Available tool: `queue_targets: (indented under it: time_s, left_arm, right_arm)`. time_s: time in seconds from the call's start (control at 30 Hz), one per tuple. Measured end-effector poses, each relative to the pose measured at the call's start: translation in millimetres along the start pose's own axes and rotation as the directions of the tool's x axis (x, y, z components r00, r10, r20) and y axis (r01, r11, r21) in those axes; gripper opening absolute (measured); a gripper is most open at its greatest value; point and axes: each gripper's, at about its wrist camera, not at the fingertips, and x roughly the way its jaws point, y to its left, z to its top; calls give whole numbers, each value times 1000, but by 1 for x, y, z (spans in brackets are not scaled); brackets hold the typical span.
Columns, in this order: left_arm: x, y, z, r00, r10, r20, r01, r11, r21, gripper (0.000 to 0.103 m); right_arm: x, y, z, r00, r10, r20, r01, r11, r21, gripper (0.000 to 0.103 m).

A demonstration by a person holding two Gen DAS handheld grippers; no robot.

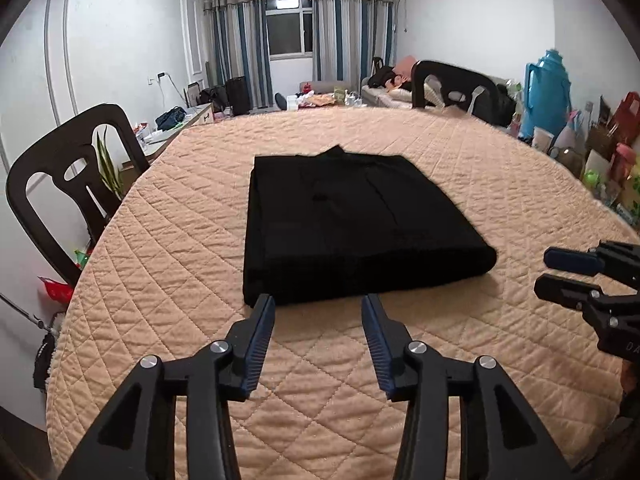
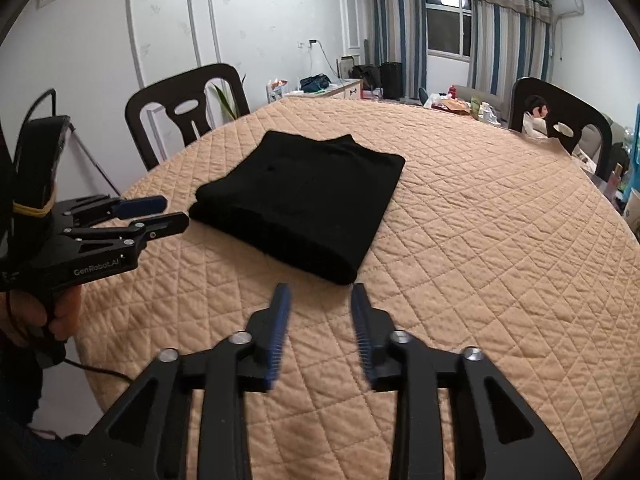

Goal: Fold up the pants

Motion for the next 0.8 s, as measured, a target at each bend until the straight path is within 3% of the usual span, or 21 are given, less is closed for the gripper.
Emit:
queue_targets:
  time_s: [0.23, 0.43, 0.8]
  left_arm:
    - [25, 7, -2, 998, 9, -65, -10, 1000, -14, 48]
    - [40, 14, -2, 994, 22, -111, -22, 1000, -4, 50]
    - [42, 18, -5, 993, 25, -113, -27, 999, -17, 67]
  right_arm:
    - [42, -10, -3, 993, -50, -105, 52, 998, 21, 44]
    - [54, -9, 0, 986, -84, -141, 85, 996, 5, 45]
    - [56, -7, 1, 986, -93, -141, 94, 996, -4, 47]
